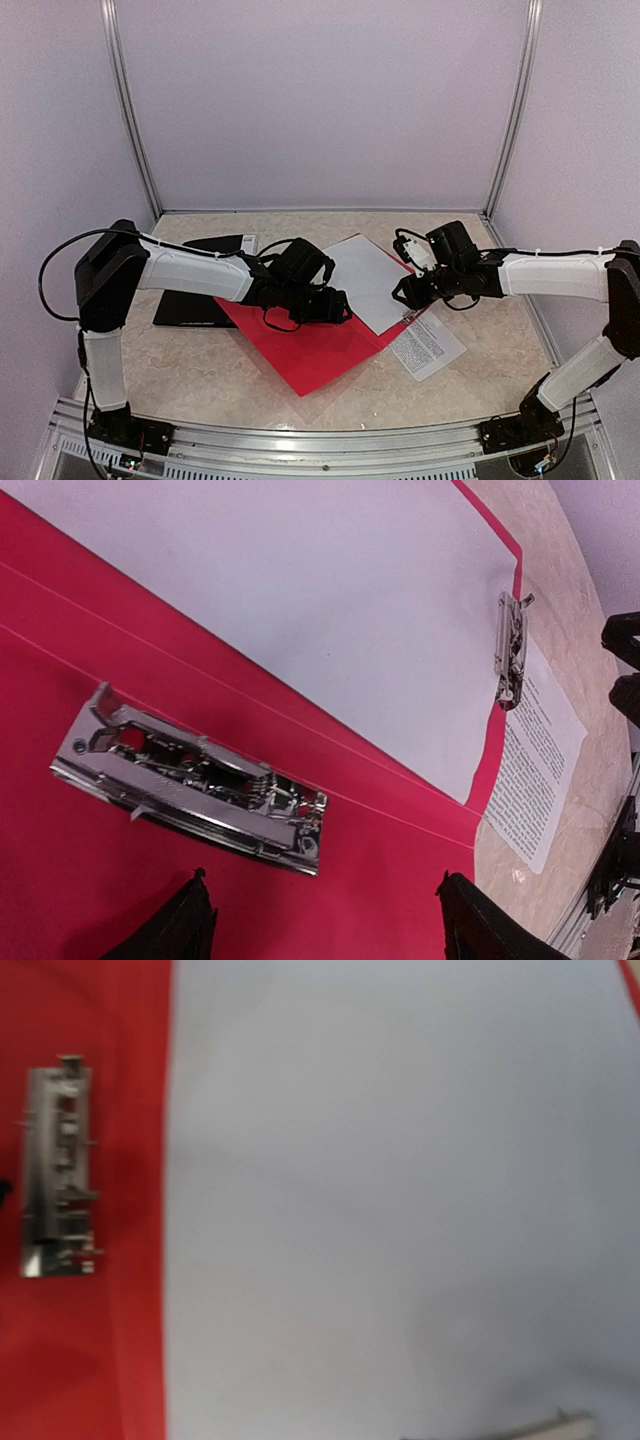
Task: Put the files into the folder
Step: Move the folder with some files to the center of the board, then open the spring clip on the folder at the center of the board.
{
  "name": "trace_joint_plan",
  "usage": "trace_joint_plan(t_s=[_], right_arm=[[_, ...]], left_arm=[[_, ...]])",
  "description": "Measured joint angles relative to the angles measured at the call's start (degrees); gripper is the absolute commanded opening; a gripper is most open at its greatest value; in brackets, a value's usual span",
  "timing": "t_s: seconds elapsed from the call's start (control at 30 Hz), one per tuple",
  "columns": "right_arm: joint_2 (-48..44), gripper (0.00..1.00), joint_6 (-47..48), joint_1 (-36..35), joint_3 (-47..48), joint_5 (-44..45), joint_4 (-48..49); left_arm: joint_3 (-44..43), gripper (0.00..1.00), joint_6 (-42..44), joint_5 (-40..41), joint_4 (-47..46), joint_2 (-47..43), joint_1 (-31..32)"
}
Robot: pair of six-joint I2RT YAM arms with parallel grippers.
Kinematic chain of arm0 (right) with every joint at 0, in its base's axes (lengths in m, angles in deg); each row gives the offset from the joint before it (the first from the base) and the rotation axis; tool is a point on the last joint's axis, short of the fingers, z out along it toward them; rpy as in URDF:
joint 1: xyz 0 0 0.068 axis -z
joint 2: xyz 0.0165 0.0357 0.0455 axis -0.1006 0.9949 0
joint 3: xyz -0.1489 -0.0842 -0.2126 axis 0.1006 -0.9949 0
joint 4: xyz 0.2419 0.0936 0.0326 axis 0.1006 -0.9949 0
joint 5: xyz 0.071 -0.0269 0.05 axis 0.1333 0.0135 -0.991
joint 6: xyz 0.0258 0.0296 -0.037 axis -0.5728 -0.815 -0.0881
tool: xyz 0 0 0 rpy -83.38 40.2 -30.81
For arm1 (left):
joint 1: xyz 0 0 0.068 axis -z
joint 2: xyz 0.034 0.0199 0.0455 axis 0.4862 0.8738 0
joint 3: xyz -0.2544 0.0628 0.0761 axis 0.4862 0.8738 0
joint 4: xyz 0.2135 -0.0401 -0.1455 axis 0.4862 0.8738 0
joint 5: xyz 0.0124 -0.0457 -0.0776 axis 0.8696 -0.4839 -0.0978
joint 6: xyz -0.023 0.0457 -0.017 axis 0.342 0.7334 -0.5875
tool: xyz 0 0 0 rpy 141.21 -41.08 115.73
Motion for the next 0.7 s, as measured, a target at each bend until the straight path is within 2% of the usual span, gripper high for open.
trace_joint_plan(t_s=[0.2, 0.4, 0.57, 0.7], right_arm=[[2.03, 0.44, 0.24, -0.44, 0.00, -6.88, 5.70], [11.34, 0.52, -0.70, -3.89, 2.64, -11.17, 11.04], [20.28, 0.53, -0.66, -7.74, 9.18, -11.74, 12.24], [23.74, 0.53, -0.66, -9.66, 12.07, -11.72, 12.52]], left_arm=[[6.45, 0.77, 2.19, 0.22, -0.74, -8.98, -5.73], [6.84, 0.67, 4.24, 0.39, -1.92, -13.11, -10.62], [7.15, 0.60, 5.11, -0.59, -2.05, -13.03, -13.51], [9.53, 0.56, 4.98, -1.29, -2.93, -13.03, -14.64]])
